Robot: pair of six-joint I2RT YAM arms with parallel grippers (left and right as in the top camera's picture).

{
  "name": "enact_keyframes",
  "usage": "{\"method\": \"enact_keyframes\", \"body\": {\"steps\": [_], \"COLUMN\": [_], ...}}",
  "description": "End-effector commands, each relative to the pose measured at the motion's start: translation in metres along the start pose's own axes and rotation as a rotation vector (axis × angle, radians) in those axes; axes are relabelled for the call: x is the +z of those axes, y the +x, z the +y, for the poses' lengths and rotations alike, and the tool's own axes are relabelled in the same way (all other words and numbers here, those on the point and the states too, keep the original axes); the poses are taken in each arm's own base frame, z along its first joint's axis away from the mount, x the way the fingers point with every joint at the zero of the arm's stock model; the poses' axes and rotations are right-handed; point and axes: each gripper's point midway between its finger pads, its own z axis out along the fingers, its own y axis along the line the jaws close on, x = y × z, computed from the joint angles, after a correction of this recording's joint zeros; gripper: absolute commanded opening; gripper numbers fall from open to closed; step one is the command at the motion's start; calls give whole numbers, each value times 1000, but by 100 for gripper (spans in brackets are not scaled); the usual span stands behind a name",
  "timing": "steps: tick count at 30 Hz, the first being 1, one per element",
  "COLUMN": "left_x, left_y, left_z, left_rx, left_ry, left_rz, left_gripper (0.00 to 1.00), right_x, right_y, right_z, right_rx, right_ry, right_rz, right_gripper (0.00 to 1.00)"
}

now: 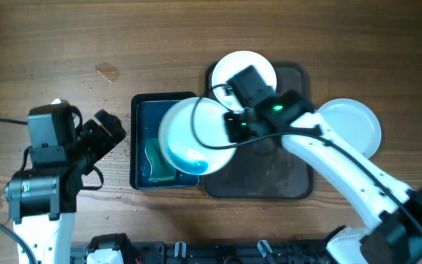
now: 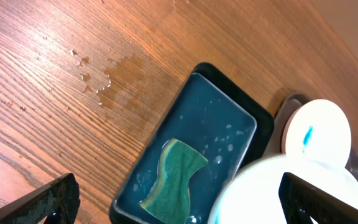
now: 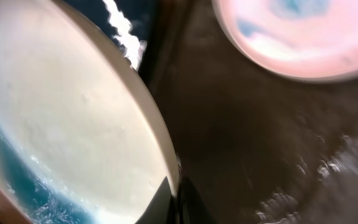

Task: Clean dirty plates on tray and stack at the side
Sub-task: 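Lift the plate with the right gripper and tilt it over the water tray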

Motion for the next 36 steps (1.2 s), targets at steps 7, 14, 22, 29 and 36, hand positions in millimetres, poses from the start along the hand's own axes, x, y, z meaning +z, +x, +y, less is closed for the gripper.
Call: {"method": "enact_keyframes", "body": {"steps": [7, 14, 22, 29, 36], "left_x": [-1, -1, -1, -1, -1], "left_y": [-5, -5, -5, -5, -5], "left_z": [-1, -1, -1, -1, -1], "left_rx": [-1, -1, -1, -1, -1], "left_ry": [2, 2, 2, 2, 2], "left_rz": [-8, -8, -8, -8, -8], "left_gripper": [100, 100, 100, 100, 100], "right_x": [-50, -118, -134, -138, -142], "right_y": [-69, -51, -44, -49, -54], "right_z": [33, 79, 98, 103, 109], "right_rx": [-140, -327, -440, -487, -492], "right_ry": [517, 823, 897, 916, 914], "right_rz": [-581, -823, -844, -836, -851], "right_gripper": [4, 4, 4, 4, 4]}}
